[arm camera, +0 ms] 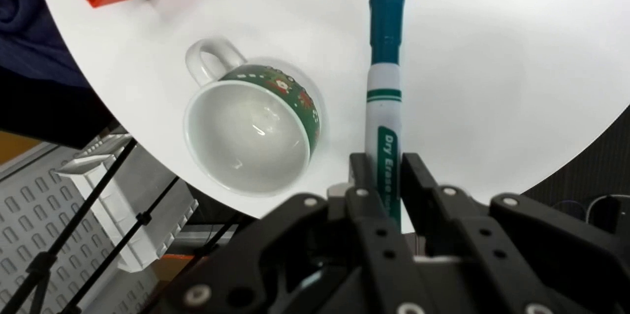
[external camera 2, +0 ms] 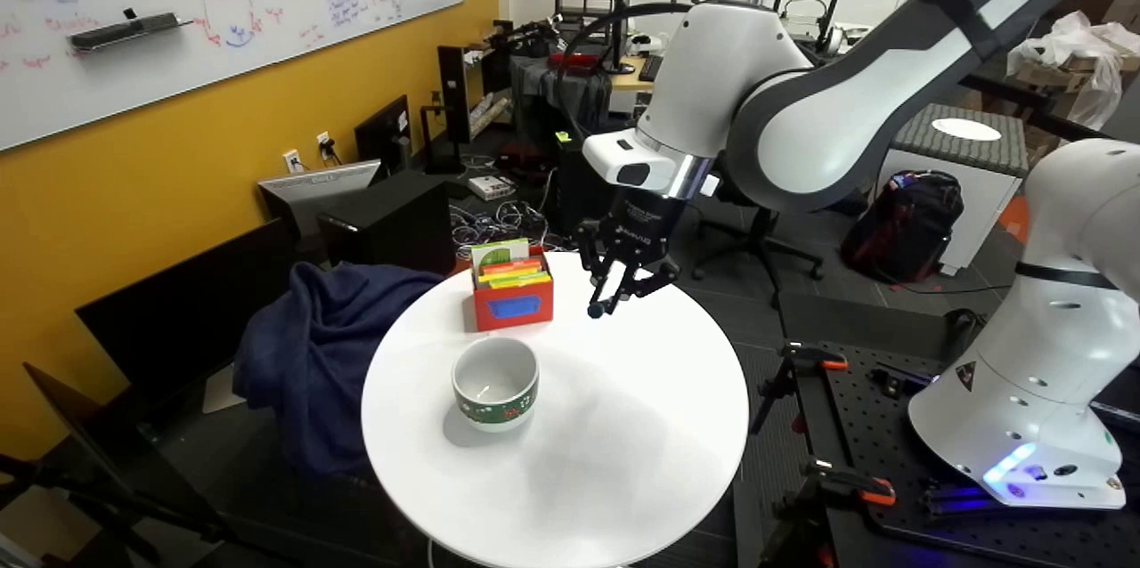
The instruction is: Remove the marker from the cup and put it on the table
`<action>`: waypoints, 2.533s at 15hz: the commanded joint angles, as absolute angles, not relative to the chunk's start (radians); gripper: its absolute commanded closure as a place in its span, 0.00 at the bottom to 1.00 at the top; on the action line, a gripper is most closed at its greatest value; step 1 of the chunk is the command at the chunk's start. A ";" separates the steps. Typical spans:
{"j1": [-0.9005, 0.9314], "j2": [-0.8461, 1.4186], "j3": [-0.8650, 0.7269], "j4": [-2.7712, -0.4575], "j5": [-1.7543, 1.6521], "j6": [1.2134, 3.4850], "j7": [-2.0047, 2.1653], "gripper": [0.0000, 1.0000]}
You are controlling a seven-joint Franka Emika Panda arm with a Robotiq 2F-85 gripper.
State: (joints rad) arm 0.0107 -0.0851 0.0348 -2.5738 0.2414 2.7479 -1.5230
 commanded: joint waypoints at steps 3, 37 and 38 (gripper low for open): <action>0.027 -0.004 -0.019 -2.533 0.354 2.748 -1.534 0.95; -0.142 0.310 0.013 -2.302 0.189 2.567 -0.871 0.03; -0.143 0.311 0.014 -2.299 0.189 2.567 -0.871 0.00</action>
State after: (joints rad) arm -0.1267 0.3031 -0.0030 -2.3310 0.2130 2.6067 -0.9152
